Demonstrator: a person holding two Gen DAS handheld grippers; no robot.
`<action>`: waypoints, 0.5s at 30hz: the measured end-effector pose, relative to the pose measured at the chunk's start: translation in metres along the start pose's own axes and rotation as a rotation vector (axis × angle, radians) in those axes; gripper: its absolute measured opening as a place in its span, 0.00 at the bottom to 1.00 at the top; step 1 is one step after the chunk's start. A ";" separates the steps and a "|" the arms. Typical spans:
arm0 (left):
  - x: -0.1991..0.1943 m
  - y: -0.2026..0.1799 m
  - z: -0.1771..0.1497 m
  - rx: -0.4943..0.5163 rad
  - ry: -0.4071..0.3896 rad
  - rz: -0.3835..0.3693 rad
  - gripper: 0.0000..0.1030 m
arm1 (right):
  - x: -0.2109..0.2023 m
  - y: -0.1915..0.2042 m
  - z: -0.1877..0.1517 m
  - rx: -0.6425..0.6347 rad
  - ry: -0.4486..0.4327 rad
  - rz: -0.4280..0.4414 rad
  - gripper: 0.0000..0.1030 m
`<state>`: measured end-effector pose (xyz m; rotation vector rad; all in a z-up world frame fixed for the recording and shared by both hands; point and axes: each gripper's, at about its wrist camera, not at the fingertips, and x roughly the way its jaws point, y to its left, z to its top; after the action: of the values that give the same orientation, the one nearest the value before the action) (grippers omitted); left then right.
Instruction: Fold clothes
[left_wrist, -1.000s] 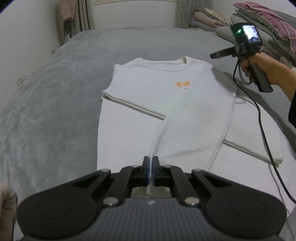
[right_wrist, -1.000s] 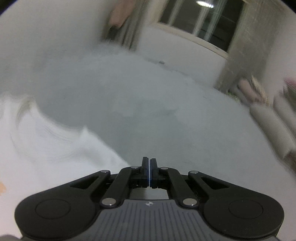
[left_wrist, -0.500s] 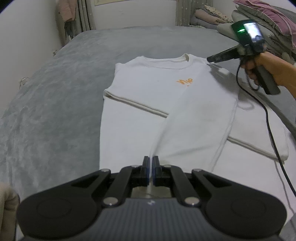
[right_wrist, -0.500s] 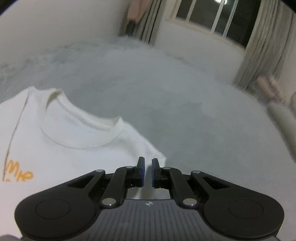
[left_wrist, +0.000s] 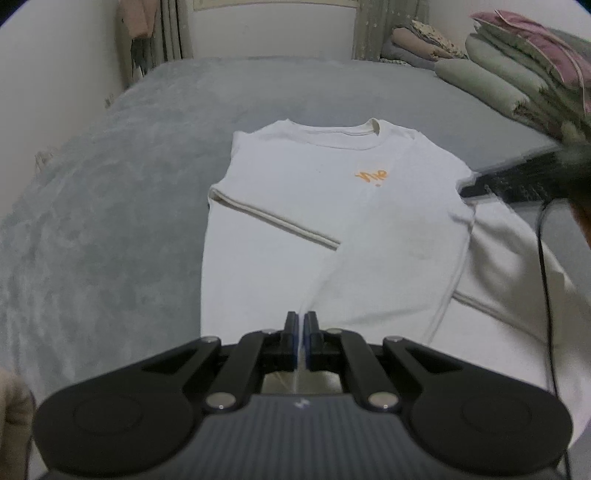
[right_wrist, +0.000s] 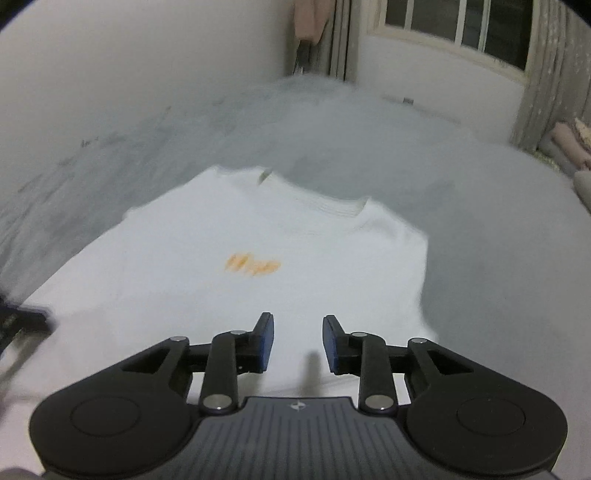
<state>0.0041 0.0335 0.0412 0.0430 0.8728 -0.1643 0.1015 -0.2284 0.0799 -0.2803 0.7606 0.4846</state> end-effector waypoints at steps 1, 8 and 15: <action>0.000 0.003 0.001 -0.010 0.004 -0.006 0.02 | -0.011 0.007 -0.007 0.017 0.016 0.008 0.31; -0.006 0.023 0.001 -0.090 0.007 -0.059 0.04 | -0.069 0.032 -0.056 0.073 0.013 0.003 0.34; -0.001 0.017 -0.003 -0.052 0.024 -0.030 0.06 | -0.105 0.013 -0.064 0.217 -0.156 0.114 0.35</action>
<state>0.0038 0.0504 0.0398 -0.0163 0.9018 -0.1697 -0.0084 -0.2774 0.1098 0.0032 0.6725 0.5205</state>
